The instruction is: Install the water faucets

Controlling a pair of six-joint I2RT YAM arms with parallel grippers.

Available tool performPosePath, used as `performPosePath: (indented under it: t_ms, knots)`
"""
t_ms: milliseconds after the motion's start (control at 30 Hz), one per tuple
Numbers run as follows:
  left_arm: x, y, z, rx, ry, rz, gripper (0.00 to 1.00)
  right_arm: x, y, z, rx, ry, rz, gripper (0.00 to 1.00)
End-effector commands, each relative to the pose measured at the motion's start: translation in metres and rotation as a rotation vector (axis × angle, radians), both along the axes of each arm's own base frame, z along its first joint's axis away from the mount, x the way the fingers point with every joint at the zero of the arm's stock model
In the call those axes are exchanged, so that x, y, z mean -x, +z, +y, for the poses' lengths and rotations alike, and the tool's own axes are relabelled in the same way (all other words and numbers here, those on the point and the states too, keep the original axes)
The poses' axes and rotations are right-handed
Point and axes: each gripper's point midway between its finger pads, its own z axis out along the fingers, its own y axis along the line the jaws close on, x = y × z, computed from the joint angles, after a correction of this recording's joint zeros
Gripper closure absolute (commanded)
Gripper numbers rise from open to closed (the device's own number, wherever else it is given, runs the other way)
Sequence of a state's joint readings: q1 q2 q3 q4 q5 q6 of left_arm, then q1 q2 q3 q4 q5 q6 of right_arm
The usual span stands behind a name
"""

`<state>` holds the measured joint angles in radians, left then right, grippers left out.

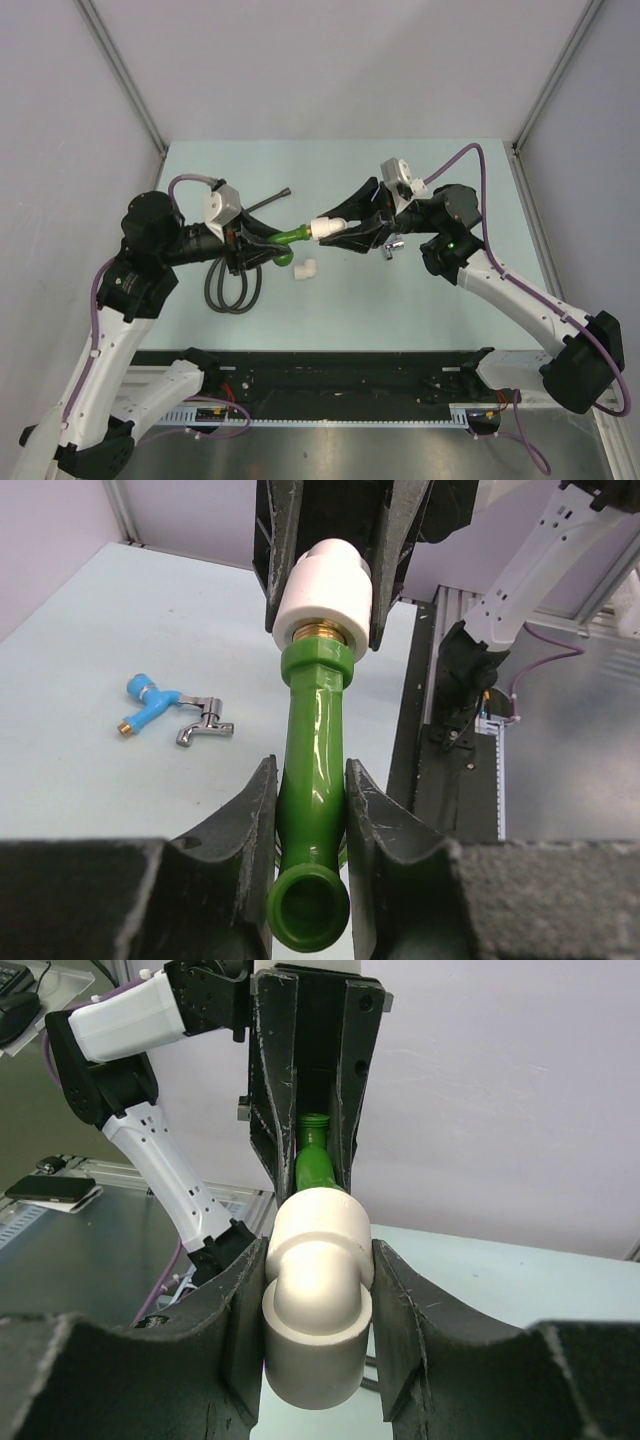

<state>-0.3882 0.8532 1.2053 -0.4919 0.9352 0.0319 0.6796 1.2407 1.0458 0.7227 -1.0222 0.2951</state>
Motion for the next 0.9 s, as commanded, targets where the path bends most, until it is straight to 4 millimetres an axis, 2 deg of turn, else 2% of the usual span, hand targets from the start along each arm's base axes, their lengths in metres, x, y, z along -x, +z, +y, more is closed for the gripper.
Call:
performPosePath:
  t_ms: [0, 400, 533, 867]
  knots:
    - [-0.023, 0.01, 0.004, -0.033, 0.071, -0.234, 1.0, 0.026, 0.001, 0.004, 0.053, 0.121, 0.036, 1.0]
    - [-0.023, 0.002, 0.004, -0.078, 0.025, -0.398, 1.0, 0.031, 0.001, 0.003, 0.07, 0.185, 0.066, 1.0]
    - [-0.025, 0.007, 0.002, -0.049, 0.032, -0.439, 1.0, 0.029, 0.002, 0.002, 0.069, 0.175, 0.076, 1.0]
    - [-0.032, 0.006, 0.0, -0.028, 0.046, -0.508, 1.0, 0.025, 0.004, 0.001, 0.068, 0.172, 0.111, 1.0]
